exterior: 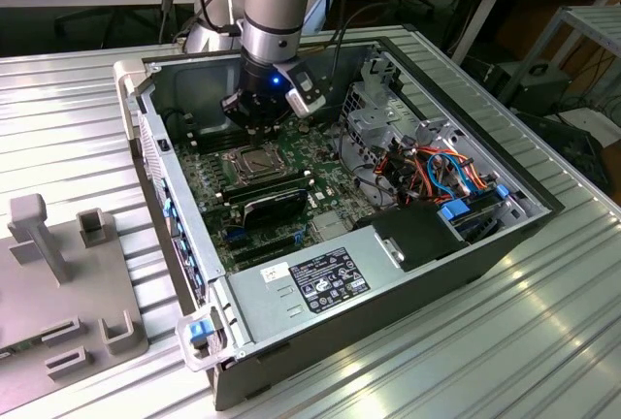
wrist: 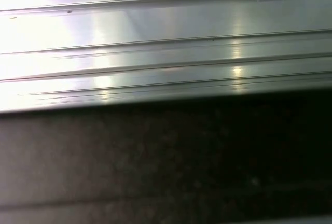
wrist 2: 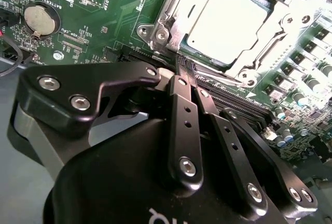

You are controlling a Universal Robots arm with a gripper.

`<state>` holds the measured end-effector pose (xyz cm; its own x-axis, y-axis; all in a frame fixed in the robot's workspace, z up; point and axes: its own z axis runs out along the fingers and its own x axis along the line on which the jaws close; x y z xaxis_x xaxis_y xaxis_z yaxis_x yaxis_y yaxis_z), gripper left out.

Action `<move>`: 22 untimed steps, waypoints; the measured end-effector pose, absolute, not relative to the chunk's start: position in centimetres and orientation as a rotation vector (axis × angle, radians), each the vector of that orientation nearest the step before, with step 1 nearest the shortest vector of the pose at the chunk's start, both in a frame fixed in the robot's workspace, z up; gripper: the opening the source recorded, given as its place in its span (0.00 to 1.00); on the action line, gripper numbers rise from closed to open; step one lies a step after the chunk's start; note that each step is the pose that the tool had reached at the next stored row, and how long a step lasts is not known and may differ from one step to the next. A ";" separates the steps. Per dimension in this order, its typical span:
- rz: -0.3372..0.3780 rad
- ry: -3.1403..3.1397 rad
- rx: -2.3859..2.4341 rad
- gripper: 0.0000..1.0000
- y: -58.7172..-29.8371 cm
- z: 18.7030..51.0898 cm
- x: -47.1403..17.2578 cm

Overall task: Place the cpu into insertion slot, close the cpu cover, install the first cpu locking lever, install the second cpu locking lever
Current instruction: 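Install the first cpu locking lever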

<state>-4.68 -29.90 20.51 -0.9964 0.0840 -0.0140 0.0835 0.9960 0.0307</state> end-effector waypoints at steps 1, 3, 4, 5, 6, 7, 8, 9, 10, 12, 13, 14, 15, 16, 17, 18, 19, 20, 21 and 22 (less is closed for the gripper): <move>0.047 3.123 0.131 0.11 -29.9 20.5 -4.6; 0.048 3.123 0.131 0.11 -29.9 20.5 -4.6; 0.048 3.123 0.131 0.11 -30.0 20.5 -4.6; 0.048 3.123 0.131 0.11 -30.1 20.5 -4.6; 0.047 3.123 0.131 0.11 -30.1 20.5 -4.6; 0.046 3.123 0.131 0.11 -30.1 20.5 -4.6; 0.043 3.123 0.131 0.11 -30.1 20.5 -4.6; 0.042 3.123 0.131 0.11 -30.1 20.5 -4.6; 0.040 3.123 0.131 0.11 -30.1 20.5 -4.6; 0.037 3.123 0.131 0.11 -30.1 20.4 -4.4; 0.037 3.123 0.131 0.11 -30.1 20.4 -4.4; 0.037 3.123 0.131 0.11 -30.1 20.4 -4.4; 0.038 3.123 0.131 0.11 -30.1 20.4 -4.3; 0.038 3.123 0.131 0.11 -30.1 20.4 -4.3; 0.037 3.123 0.131 0.11 -30.1 20.4 -4.3; 0.037 3.123 0.131 0.11 -30.1 20.3 -4.3; 0.037 3.123 0.131 0.11 -30.1 20.3 -4.2; 0.037 3.123 0.131 0.11 -30.1 20.3 -4.2; 0.037 3.123 0.131 0.11 -30.1 20.2 -4.2; 0.037 3.123 0.131 0.11 -30.1 20.1 -4.2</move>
<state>-4.19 -30.09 20.15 -0.9964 0.0840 -0.0146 0.0836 0.9962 0.0244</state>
